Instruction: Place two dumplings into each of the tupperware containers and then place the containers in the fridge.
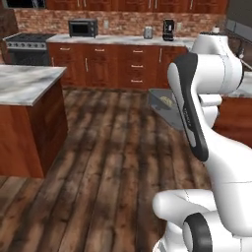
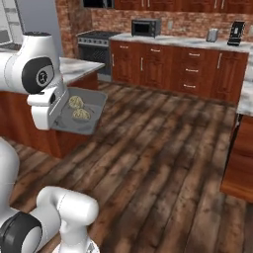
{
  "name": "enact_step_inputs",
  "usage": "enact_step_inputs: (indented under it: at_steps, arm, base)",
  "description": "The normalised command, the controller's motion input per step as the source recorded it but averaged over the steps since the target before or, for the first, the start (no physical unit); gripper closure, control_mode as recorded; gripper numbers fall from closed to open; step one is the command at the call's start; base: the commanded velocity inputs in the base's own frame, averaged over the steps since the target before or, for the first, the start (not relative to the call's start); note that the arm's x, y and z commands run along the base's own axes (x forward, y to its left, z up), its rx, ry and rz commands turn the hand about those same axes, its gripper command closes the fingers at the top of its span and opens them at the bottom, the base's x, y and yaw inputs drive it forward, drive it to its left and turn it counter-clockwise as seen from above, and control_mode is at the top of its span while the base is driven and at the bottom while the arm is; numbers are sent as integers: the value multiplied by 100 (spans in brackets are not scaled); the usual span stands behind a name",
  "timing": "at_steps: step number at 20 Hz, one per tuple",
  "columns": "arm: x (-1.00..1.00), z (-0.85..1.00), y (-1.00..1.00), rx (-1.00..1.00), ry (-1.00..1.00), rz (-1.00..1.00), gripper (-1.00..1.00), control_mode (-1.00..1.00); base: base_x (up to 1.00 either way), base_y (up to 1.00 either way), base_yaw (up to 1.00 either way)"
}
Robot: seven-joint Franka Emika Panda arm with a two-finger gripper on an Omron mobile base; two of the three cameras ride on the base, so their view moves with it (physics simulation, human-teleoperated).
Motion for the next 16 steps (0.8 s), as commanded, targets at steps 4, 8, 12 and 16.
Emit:
enact_step_inputs:
  at_steps: [4,8,12,16]
  arm:
    - [0,0,0,0,0,0,100,100]
    - [0,0,0,0,0,0,100,100]
    - [0,0,0,0,0,0,100,100]
    - [0,0,0,0,0,0,100,100]
  base:
    - [100,-20,19]
    - [100,-37,11]
    - [100,-39,8]
    - [100,-35,7]
